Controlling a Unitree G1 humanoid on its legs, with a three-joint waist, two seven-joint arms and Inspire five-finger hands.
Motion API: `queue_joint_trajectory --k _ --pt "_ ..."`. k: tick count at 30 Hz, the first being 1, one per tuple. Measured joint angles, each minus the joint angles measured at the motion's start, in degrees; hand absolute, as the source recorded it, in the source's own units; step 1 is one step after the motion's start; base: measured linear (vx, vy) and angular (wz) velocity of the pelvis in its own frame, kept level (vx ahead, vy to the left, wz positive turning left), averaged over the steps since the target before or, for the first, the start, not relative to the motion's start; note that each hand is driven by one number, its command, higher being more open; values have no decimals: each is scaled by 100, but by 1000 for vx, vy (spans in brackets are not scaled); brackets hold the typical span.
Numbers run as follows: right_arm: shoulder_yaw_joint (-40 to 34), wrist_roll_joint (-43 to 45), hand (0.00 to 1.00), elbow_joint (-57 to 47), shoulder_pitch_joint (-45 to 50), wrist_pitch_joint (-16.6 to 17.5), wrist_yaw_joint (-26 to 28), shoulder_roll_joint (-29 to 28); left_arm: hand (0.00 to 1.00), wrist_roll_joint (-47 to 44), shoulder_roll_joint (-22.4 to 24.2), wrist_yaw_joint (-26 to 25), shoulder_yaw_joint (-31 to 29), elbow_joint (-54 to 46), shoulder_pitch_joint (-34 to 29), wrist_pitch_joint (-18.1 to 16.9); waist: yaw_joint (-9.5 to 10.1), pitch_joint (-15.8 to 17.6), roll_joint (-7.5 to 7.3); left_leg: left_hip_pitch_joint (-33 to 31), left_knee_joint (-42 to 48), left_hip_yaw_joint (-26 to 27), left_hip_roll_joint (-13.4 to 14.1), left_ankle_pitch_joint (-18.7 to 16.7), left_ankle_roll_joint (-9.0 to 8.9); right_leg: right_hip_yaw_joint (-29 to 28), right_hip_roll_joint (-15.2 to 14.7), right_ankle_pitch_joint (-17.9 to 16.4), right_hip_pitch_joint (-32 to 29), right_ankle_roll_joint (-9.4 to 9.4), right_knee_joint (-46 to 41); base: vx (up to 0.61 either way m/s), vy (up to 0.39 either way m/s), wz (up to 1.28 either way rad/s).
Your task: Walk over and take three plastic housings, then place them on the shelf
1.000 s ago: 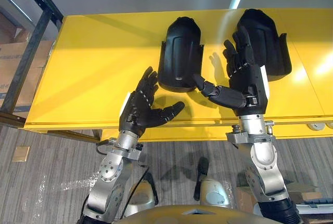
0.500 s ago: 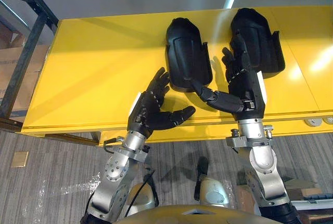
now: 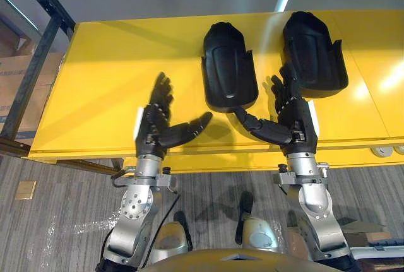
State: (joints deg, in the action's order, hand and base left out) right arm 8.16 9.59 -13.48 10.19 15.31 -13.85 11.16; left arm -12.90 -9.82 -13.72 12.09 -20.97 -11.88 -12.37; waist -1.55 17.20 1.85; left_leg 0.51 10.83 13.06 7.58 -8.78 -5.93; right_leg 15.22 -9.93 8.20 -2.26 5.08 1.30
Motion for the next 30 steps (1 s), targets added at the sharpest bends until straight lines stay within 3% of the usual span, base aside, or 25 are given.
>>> queue_joint_trajectory --k 6,23,30 --pt "-256 -12 100 504 -298 24 -290 -62 100 8 2 -2 2 -39 -19 -20 -3 -63 3 13 3 -17 4 7 -4 18 3 3 32 -1 9 -5 -2 2" --pt "-560 28 100 1374 -781 307 -181 -28 100 0 1 274 -67 -38 -48 -20 75 -126 -46 94 3 -22 10 32 -13 28 1 7 125 0 6 -10 0 0" --pt "-738 25 100 1370 -783 335 247 -28 100 0 0 342 -67 -38 -43 -19 104 -127 -49 93 -2 -29 9 33 -15 35 1 10 126 3 9 0 0 0"
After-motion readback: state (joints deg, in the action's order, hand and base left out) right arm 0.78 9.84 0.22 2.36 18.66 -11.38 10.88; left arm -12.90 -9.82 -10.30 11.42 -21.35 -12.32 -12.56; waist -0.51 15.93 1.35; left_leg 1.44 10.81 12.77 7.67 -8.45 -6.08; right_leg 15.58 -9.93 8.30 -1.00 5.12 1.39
